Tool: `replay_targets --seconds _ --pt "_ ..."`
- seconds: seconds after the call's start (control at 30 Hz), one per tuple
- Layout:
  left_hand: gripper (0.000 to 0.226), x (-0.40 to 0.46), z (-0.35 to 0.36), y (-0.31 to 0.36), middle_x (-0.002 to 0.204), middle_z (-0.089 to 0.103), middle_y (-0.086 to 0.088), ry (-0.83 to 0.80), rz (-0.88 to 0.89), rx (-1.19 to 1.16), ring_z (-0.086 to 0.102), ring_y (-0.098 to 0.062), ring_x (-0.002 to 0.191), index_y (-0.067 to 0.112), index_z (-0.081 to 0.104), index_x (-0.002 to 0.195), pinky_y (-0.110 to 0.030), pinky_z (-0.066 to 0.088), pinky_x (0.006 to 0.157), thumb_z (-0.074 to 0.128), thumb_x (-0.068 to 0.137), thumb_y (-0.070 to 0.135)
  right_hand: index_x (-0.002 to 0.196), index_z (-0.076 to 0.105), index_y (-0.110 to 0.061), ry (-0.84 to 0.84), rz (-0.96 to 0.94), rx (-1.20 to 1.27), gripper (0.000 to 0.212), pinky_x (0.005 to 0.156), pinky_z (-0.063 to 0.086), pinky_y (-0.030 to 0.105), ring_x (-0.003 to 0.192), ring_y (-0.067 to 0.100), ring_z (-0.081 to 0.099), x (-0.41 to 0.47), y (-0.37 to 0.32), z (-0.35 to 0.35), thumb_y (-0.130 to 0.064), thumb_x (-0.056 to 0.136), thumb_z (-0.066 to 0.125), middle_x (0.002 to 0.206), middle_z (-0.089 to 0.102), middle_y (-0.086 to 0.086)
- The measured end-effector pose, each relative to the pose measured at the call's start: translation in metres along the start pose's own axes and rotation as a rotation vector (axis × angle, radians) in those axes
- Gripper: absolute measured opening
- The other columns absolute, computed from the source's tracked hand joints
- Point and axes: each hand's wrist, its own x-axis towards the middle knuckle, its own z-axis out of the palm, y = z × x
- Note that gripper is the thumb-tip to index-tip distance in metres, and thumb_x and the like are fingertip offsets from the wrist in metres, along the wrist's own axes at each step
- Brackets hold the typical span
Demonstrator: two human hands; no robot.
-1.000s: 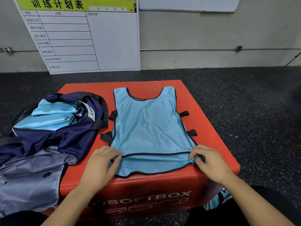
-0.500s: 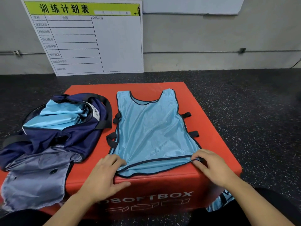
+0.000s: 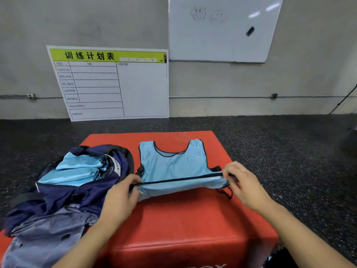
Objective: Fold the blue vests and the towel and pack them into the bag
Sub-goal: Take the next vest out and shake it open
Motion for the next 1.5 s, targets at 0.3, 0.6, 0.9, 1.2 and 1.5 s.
replay_targets --seconds 0.3,0.6,0.9,1.2,1.5 --pt "0.033 0.136 -0.148 0.104 0.071 0.06 0.004 0.18 0.232 0.037 0.05 -0.019 0.061 0.025 0.052 0.095 -0.04 0.041 0.064 0.053 0.085 -0.006 0.061 0.057 -0.026 0.055 -0.003 -0.226 0.043 0.081 0.032 0.023 0.115 0.024 0.056 0.118 -0.056 -0.115 0.015 0.072 0.053 0.103 0.059 -0.003" --pt "0.035 0.188 -0.274 0.187 0.088 0.058 0.009 0.176 0.471 0.275 0.054 -0.018 0.077 0.03 0.074 0.088 -0.036 0.042 0.071 0.045 0.086 0.011 0.091 0.075 -0.029 0.2 0.044 -0.273 0.042 0.058 0.043 0.02 0.068 0.007 0.064 0.17 -0.142 -0.263 -0.001 0.096 0.045 0.085 0.072 -0.003" --pt "0.028 0.178 -0.317 0.229 0.083 0.059 0.022 0.183 0.446 0.284 0.055 -0.003 0.071 0.035 0.077 0.091 -0.031 0.043 0.067 0.061 0.091 0.012 0.094 0.077 -0.035 0.428 0.171 -0.457 0.029 0.049 0.033 0.024 0.05 0.008 0.048 0.154 -0.158 -0.31 -0.011 0.09 0.062 0.08 0.073 -0.005" --pt "0.028 0.174 -0.318 0.23 0.097 0.073 0.017 0.114 0.353 0.141 0.059 -0.031 0.059 0.044 0.076 0.094 -0.035 0.054 0.064 0.061 0.095 0.02 0.108 0.078 -0.028 0.199 0.338 -0.319 0.036 0.049 0.038 0.022 0.062 0.014 0.052 0.151 -0.163 -0.34 -0.007 0.096 0.051 0.086 0.075 -0.002" --pt "0.03 0.209 -0.261 0.215 0.11 0.069 0.003 -0.062 0.014 -0.135 0.073 -0.028 0.063 0.011 0.072 0.109 -0.03 0.043 0.048 0.047 0.105 0.028 0.13 0.059 -0.009 0.022 0.539 0.254 0.029 0.041 0.049 0.02 0.049 0.013 0.068 0.177 -0.147 -0.309 -0.024 0.106 0.054 0.125 0.058 0.015"
